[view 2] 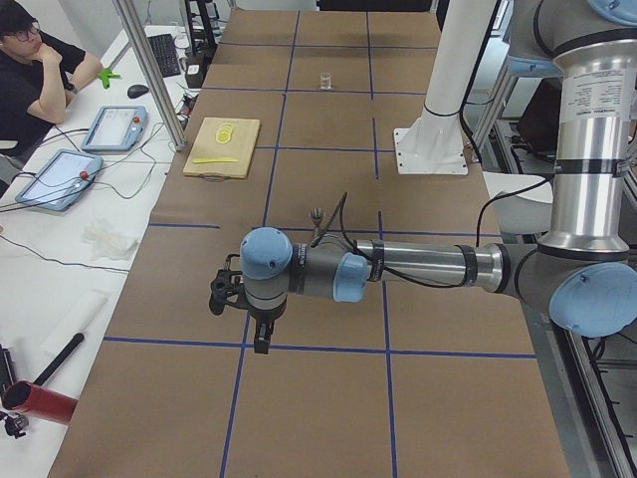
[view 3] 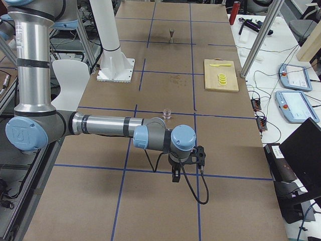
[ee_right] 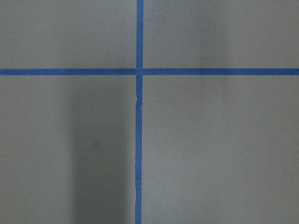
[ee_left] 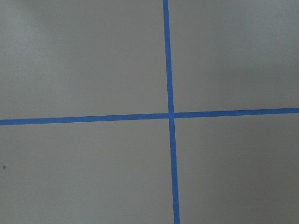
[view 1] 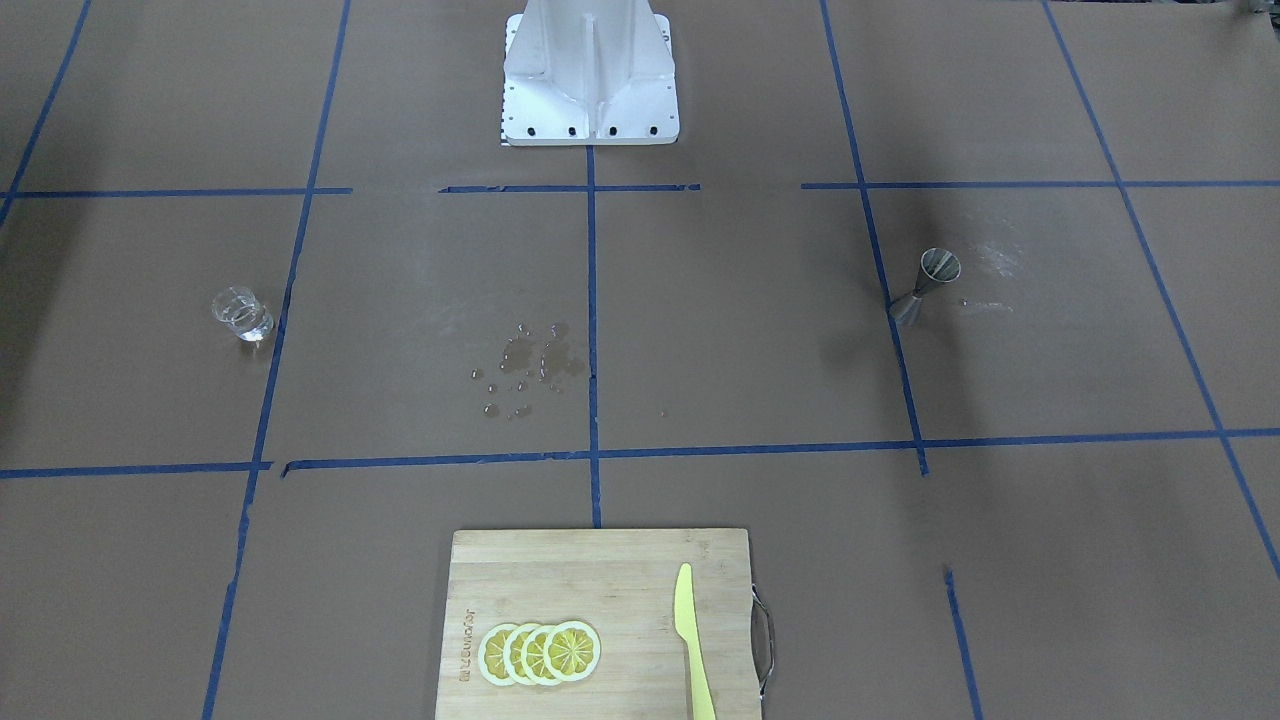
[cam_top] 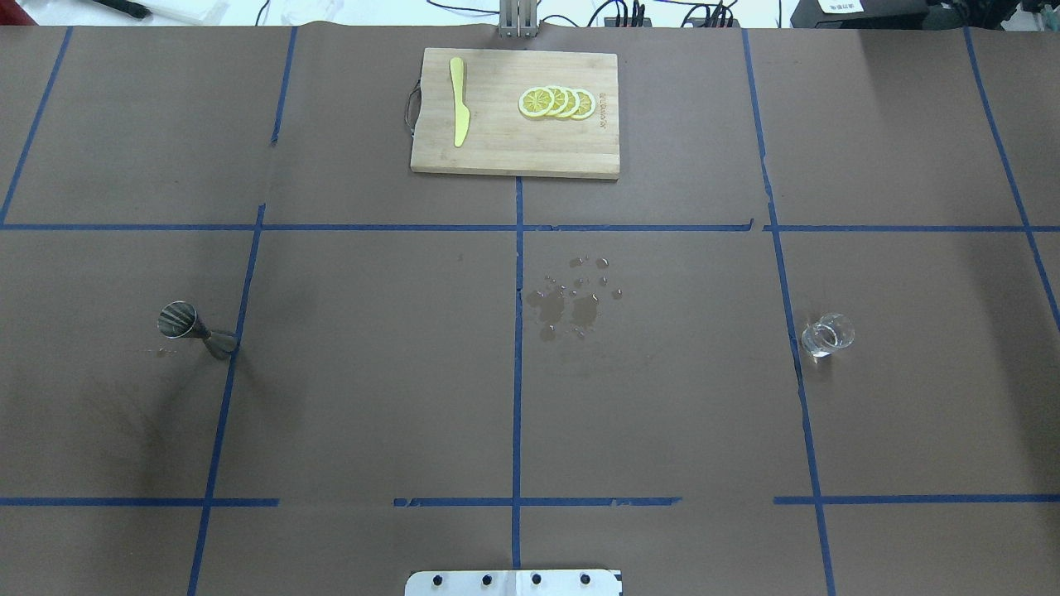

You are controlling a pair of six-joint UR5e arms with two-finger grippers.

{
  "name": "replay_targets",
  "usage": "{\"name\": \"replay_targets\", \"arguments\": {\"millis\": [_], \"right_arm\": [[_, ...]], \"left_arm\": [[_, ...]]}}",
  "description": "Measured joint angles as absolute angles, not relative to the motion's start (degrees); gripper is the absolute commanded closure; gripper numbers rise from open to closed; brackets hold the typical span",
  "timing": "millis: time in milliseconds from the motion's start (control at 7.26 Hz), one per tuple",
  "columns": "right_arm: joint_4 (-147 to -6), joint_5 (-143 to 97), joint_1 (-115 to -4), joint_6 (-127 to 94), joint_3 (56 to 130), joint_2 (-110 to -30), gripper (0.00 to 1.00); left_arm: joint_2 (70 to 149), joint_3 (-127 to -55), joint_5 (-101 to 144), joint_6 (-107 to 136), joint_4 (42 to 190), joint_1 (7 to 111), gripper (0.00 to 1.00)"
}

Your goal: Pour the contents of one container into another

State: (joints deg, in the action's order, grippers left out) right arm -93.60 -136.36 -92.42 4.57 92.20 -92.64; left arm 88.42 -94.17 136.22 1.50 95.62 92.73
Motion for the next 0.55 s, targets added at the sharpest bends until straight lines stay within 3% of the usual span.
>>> {"name": "replay_targets", "arguments": {"millis": [276, 551], "right_arm": [[-93.6, -136.5, -92.4, 4.5, 92.5, -92.6, 0.00], [-93.6, -136.8, -92.4, 4.5, 93.7, -92.4, 0.00]], "left_arm": [[88.7, -95.7, 136.2, 1.9, 95.7, 92.7, 0.00], [89.1, -101.9, 136.2, 5.9, 96.3, 92.3, 0.00]]}}
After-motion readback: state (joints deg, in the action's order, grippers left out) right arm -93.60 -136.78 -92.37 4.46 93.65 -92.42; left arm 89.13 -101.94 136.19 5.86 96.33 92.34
